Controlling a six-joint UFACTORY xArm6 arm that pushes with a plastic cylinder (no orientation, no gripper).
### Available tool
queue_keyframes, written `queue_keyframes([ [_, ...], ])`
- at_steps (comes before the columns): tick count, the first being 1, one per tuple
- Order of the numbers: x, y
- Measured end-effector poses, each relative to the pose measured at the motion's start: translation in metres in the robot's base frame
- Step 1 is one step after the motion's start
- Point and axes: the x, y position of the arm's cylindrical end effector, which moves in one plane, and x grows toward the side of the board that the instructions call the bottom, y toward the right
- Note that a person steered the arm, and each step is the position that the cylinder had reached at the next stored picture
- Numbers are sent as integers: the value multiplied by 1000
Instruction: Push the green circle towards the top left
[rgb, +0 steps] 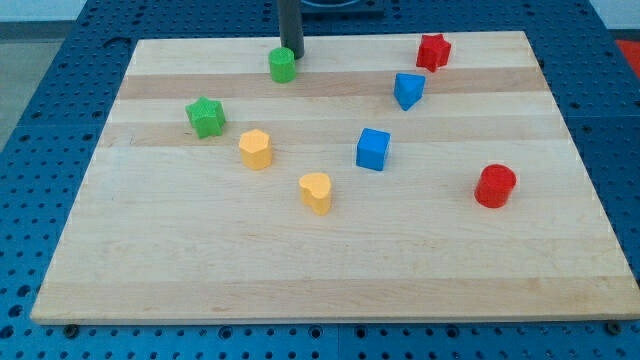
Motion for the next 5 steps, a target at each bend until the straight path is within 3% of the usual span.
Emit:
queue_keyframes([
  [3, 15, 25],
  [5, 19, -37],
])
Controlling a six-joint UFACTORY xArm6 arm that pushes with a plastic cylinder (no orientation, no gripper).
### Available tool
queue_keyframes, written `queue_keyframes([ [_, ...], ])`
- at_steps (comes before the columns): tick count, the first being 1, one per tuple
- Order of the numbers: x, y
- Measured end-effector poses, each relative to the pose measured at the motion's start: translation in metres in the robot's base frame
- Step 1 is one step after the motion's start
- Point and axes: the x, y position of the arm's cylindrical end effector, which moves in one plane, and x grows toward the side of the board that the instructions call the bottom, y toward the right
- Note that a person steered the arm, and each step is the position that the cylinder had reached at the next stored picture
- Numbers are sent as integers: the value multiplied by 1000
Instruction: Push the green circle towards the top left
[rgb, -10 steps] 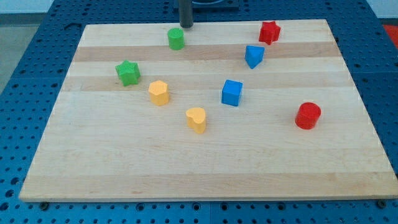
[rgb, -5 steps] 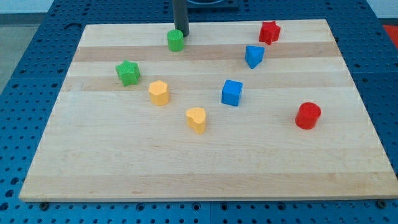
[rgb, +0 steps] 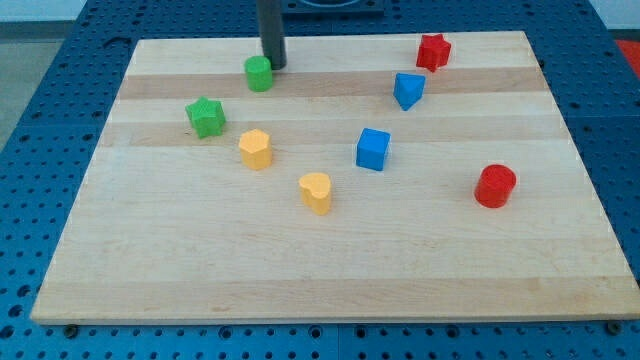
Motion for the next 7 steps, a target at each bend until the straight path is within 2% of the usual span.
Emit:
queue_keyframes([
  [1, 5, 6],
  [2, 8, 48],
  [3, 13, 46],
  [7, 38, -93],
])
